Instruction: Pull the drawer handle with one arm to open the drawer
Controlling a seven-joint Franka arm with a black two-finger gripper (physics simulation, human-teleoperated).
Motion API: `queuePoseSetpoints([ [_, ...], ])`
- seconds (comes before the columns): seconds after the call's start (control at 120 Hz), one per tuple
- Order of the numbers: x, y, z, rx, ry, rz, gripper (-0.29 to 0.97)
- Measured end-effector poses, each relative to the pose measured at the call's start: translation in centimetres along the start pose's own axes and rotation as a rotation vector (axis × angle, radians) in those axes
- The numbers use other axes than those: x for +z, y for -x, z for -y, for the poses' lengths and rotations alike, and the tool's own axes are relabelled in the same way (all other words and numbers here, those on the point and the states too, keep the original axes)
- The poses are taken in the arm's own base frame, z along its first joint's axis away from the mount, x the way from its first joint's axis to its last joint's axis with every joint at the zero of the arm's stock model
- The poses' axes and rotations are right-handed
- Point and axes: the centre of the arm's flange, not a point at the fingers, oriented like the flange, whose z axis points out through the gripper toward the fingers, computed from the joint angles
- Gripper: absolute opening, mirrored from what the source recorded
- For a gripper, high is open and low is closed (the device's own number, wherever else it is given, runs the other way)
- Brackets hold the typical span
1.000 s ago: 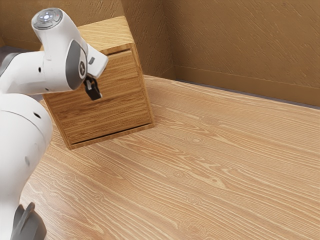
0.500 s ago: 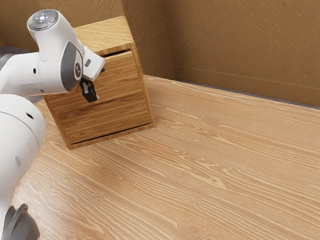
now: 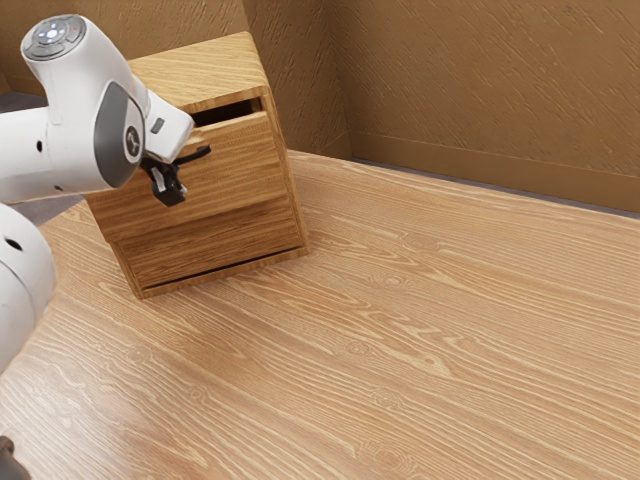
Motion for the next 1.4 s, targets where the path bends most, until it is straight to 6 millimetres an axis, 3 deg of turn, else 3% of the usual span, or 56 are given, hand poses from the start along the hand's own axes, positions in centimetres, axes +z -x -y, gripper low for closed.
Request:
queuePoseSetpoints([
  [0.192,-0.7,-0.1,-0.8,0.01,0.018,-0.023,0.27],
  [0.475,-2.0,0.4,-1.8,0.015,0.017,-0.023,0.51],
  [0.592,-2.6,0.6,-2.1,0.02,0.014,-0.026,0.42],
  [0.717,-2.3,0.5,-2.5,0.025,0.022,-0.025,0.56],
  [1.042,-2.8,-1.0,-3.7,0.053,0.022,-0.037,0.57],
  [1.4,-2.8,-0.9,-4.9,0.057,0.015,-0.007,0.58],
])
